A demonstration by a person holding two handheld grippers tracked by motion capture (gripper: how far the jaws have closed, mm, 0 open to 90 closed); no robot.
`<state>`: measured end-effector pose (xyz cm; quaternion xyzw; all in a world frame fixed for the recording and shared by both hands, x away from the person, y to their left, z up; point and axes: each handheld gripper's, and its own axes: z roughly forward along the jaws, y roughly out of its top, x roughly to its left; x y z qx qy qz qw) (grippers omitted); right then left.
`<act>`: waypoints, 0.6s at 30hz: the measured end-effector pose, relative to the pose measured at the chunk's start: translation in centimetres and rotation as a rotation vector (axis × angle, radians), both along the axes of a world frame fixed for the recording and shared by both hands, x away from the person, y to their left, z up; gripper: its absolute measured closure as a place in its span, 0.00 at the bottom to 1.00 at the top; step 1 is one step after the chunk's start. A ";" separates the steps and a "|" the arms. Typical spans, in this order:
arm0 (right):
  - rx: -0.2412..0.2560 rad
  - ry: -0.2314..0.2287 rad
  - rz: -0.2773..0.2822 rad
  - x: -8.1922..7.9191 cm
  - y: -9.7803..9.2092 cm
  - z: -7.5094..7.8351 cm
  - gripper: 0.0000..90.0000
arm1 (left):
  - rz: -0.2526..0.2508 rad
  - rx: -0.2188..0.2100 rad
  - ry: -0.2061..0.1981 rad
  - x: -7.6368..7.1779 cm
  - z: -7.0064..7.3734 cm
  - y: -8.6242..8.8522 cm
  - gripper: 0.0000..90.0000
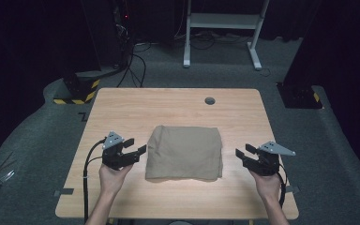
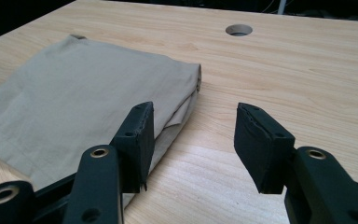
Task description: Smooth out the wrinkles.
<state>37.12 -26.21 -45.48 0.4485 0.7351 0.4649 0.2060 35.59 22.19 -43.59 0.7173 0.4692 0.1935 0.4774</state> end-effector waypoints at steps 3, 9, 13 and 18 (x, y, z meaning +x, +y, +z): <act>0.009 -0.003 -0.007 -0.3 -0.3 0.0 0.53 | 0.007 -0.003 -0.002 -0.2 0.0 0.4 0.42; 0.012 -0.007 -0.015 -0.6 -0.8 0.0 0.53 | 0.021 -0.007 -0.008 -0.6 0.2 1.0 0.42; 0.020 -0.011 -0.024 -0.8 -1.2 0.0 0.53 | 0.032 -0.010 -0.012 -0.8 0.2 1.4 0.42; 0.027 -0.014 -0.035 -1.1 -1.6 0.0 0.53 | 0.046 -0.016 -0.007 -1.1 0.0 2.0 0.42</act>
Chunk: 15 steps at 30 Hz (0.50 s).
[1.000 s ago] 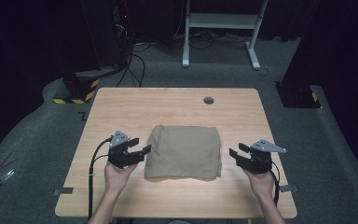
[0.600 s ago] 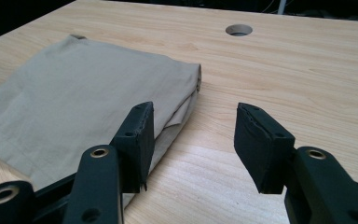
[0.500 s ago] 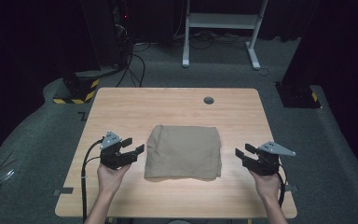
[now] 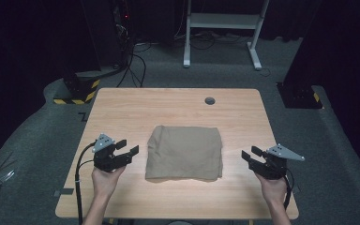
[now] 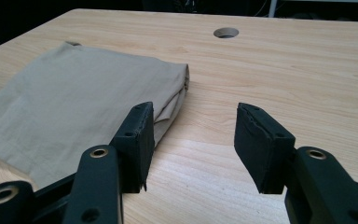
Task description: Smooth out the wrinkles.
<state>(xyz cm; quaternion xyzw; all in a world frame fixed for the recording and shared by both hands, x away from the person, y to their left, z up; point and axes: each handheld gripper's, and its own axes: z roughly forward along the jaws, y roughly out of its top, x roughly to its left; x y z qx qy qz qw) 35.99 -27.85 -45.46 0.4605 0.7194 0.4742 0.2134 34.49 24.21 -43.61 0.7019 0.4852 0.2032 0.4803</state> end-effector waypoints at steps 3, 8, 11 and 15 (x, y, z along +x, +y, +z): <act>0.002 -0.002 -0.006 -0.2 -0.3 0.0 0.53 | 0.008 -0.003 0.002 -0.2 -0.1 0.3 0.42; 0.004 -0.001 -0.015 -0.5 -0.7 -0.2 0.53 | 0.024 -0.004 0.003 -0.4 -0.3 0.9 0.42; 0.006 0.002 -0.021 -0.6 -1.0 -0.3 0.53 | 0.032 -0.004 0.006 -0.6 -0.5 1.2 0.42; 0.009 0.006 -0.032 -0.8 -1.4 -0.5 0.53 | 0.045 -0.006 0.010 -0.8 -0.7 1.7 0.42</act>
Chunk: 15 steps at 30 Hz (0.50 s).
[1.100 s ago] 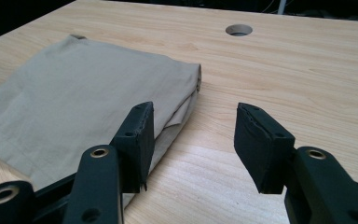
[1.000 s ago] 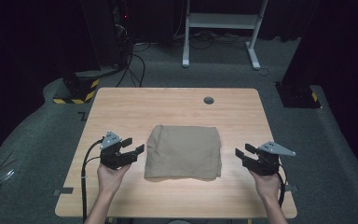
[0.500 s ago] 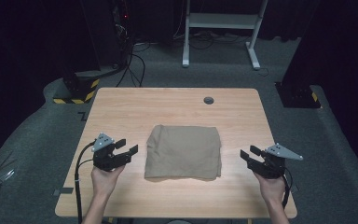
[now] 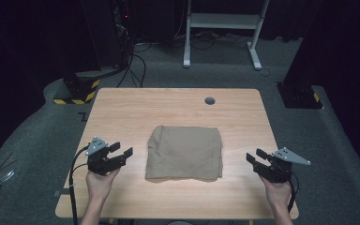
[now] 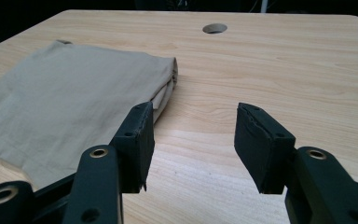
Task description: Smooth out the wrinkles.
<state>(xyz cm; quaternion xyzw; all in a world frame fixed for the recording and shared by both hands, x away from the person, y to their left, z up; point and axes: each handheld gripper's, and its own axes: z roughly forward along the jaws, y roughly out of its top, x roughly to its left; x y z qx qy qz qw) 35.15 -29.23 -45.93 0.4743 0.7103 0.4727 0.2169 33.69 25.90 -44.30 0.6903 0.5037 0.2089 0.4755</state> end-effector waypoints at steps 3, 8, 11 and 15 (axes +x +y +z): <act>0.005 0.003 -0.010 -0.2 -0.3 -0.1 0.53 | 0.012 0.007 0.001 -0.2 -0.2 0.3 0.42; 0.014 0.001 -0.032 -0.6 -1.0 -0.6 0.53 | 0.032 0.012 0.012 -0.5 -0.8 1.0 0.42; 0.016 0.009 -0.043 -0.8 -1.4 -1.0 0.53 | 0.042 0.020 0.023 -0.7 -1.3 1.3 0.42; 0.014 0.020 -0.055 -1.0 -1.7 -1.5 0.53 | 0.059 0.021 0.042 -0.9 -2.1 1.8 0.42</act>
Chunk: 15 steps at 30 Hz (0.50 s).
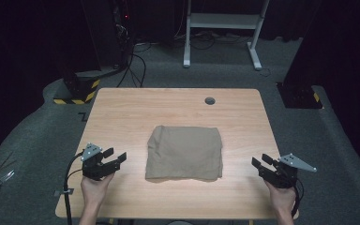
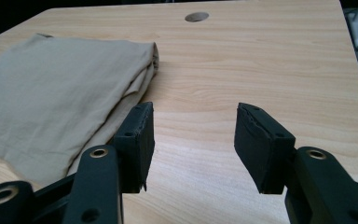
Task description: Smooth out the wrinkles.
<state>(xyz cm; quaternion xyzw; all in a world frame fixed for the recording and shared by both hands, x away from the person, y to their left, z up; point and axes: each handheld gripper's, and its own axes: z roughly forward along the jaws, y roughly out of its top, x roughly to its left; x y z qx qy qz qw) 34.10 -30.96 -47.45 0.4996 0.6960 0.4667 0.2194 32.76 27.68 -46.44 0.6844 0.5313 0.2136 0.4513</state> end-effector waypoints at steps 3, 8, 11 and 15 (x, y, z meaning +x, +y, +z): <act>0.004 0.008 -0.008 -0.1 -0.2 -0.4 0.53 | 0.009 0.005 0.009 -0.1 -0.4 0.2 0.42; 0.002 0.017 -0.015 -0.2 -0.3 -0.9 0.53 | 0.021 0.011 0.022 -0.3 -1.2 0.5 0.42; -0.002 0.024 -0.020 -0.2 -0.3 -1.3 0.53 | 0.028 0.022 0.032 -0.3 -1.7 0.6 0.42; -0.010 0.037 -0.027 -0.2 -0.3 -1.8 0.53 | 0.032 0.029 0.045 -0.3 -2.3 0.6 0.42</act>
